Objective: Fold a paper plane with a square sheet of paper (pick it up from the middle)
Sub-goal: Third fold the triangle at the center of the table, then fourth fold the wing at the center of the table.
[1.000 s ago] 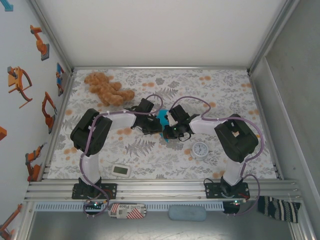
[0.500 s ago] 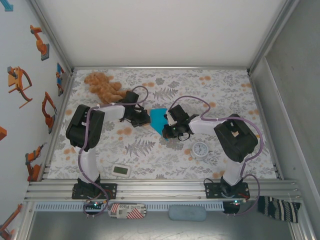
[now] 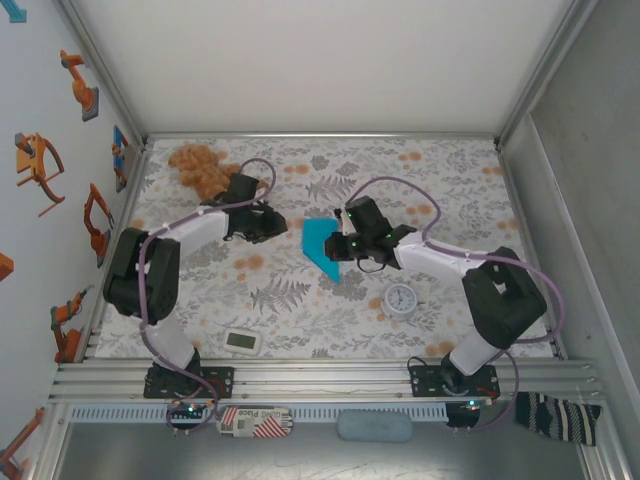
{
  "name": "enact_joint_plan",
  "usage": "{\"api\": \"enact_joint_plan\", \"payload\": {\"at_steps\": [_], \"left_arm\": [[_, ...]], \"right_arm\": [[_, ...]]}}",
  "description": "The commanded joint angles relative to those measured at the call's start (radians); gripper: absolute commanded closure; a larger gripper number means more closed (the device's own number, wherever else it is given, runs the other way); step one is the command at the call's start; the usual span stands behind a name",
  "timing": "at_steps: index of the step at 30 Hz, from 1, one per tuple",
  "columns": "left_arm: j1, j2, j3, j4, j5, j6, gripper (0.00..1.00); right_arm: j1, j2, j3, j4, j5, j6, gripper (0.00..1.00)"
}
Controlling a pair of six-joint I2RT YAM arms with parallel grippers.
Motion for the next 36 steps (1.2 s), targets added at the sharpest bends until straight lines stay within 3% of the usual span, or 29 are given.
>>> {"api": "enact_joint_plan", "payload": {"at_steps": [1, 7, 21, 36], "left_arm": [[-0.006, -0.051, -0.1, 0.096, 0.019, -0.118, 0.67], [-0.036, -0.075, -0.188, 0.236, 0.082, -0.235, 0.57], [-0.109, 0.082, -0.118, 0.327, 0.184, -0.286, 0.5], [-0.11, 0.158, -0.111, 0.442, 0.314, -0.254, 0.56]], "right_arm": [[0.017, -0.003, -0.059, 0.124, 0.071, 0.181, 0.91], [0.034, 0.068, -0.052, 0.166, 0.105, 0.233, 0.88], [0.023, 0.107, -0.059, 0.128, 0.187, 0.228, 0.85], [0.007, 0.1, -0.087, 0.132, 0.191, 0.229, 0.87]]}}
